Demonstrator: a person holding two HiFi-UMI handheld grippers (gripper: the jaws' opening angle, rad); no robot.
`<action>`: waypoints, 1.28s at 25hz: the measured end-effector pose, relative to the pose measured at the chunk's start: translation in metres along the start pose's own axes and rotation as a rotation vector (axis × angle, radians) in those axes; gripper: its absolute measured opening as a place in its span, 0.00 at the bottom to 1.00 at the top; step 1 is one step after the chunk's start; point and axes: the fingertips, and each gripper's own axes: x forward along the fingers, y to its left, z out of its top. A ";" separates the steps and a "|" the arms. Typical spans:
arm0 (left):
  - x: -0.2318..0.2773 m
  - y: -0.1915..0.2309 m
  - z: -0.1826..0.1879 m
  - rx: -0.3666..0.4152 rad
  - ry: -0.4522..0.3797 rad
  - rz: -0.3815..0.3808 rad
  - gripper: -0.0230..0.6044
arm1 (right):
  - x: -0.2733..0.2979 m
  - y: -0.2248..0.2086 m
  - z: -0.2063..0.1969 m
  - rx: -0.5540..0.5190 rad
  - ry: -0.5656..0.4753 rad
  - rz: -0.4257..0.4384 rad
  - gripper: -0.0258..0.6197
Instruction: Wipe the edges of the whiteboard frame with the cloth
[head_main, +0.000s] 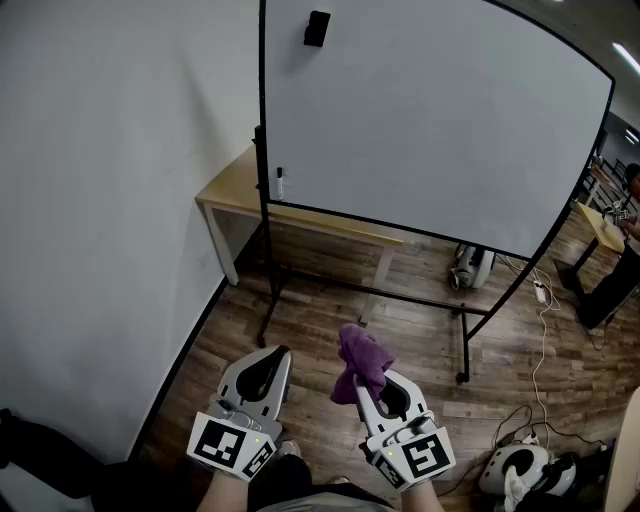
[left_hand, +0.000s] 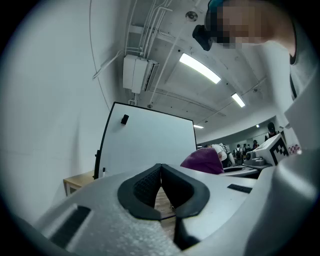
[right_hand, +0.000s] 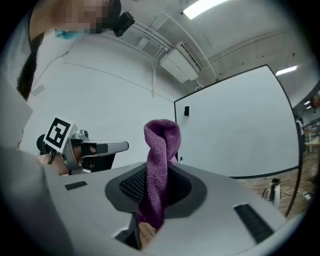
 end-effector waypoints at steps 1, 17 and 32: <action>-0.001 -0.003 0.000 0.001 0.001 -0.002 0.07 | -0.003 0.000 0.000 0.001 -0.002 -0.002 0.15; 0.015 0.008 0.002 -0.001 -0.004 -0.033 0.07 | 0.011 -0.008 0.002 -0.009 0.002 -0.036 0.15; 0.049 0.094 0.003 0.005 -0.019 -0.040 0.07 | 0.102 -0.002 0.000 -0.017 -0.015 -0.026 0.15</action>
